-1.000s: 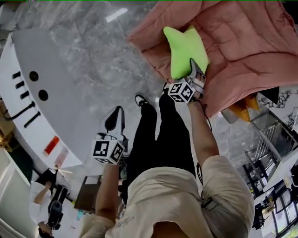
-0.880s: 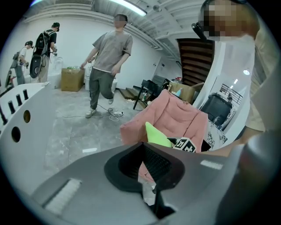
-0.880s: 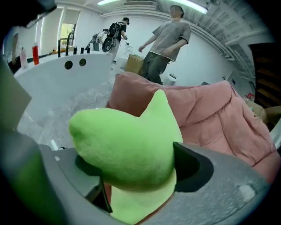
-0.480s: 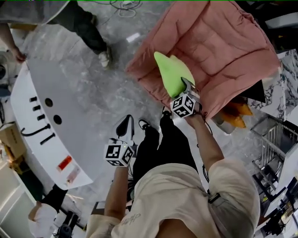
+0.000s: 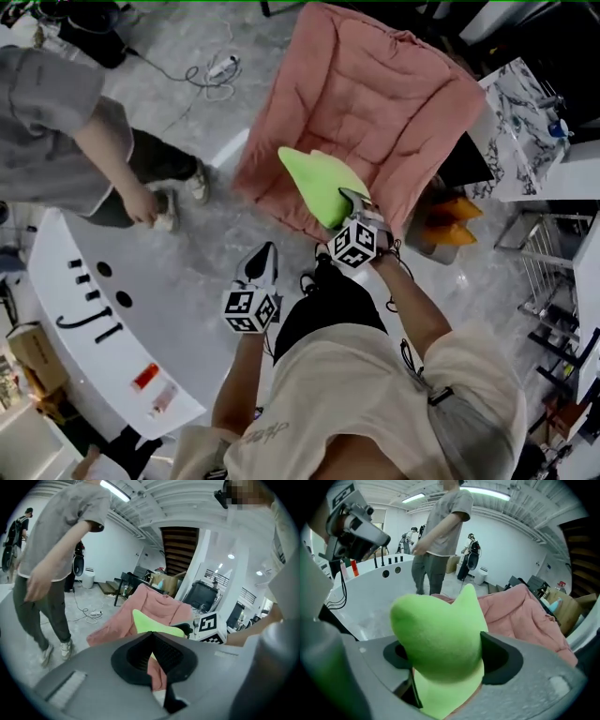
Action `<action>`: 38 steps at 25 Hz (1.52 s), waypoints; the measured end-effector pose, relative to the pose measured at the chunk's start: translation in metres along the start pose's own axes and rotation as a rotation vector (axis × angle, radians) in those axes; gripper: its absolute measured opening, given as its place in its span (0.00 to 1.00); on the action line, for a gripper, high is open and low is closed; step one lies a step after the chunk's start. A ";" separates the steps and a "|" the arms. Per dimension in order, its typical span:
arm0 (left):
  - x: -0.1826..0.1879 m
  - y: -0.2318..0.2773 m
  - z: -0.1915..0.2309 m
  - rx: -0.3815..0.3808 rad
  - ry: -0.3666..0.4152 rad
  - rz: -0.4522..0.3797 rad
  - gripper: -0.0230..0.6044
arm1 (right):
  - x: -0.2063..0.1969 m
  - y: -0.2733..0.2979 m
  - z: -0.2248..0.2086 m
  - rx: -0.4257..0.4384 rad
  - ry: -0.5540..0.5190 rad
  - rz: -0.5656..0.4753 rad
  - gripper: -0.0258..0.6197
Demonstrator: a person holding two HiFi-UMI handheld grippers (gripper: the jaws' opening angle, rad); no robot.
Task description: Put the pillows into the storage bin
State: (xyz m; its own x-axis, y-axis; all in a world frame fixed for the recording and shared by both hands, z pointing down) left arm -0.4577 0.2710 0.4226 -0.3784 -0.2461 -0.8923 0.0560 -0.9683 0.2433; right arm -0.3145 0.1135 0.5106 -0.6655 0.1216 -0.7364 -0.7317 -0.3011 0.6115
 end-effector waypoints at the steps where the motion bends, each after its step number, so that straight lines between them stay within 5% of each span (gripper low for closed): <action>1: -0.001 0.001 -0.006 -0.027 0.007 0.005 0.07 | 0.003 -0.014 0.000 -0.023 0.003 -0.003 0.64; 11: -0.017 0.015 -0.072 -0.318 0.079 0.040 0.07 | 0.005 -0.161 -0.001 -0.322 0.055 0.012 0.64; 22: -0.048 0.036 -0.178 -0.514 0.137 0.111 0.07 | -0.103 -0.309 0.016 -0.531 0.199 0.175 0.61; 29: -0.074 0.079 -0.245 -0.514 0.182 0.169 0.07 | -0.192 -0.369 0.010 -0.545 0.258 0.226 0.58; 38: -0.104 0.151 -0.334 -0.435 0.148 0.194 0.07 | -0.318 -0.411 -0.028 -0.383 0.208 0.266 0.57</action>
State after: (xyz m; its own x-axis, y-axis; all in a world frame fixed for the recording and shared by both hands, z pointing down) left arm -0.1010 0.1361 0.4257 -0.1893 -0.3962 -0.8984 0.5045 -0.8242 0.2572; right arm 0.2023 0.1719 0.4850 -0.7493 -0.1857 -0.6356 -0.4084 -0.6260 0.6644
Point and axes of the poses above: the fingertips, and each gripper's own axes: y forward along the fingers, z to its left, x out of its top, the point moved 6 cm from there along -y, backward along the fingers, and after that the axes turned 14 degrees about -z, right-handed, at the moved point
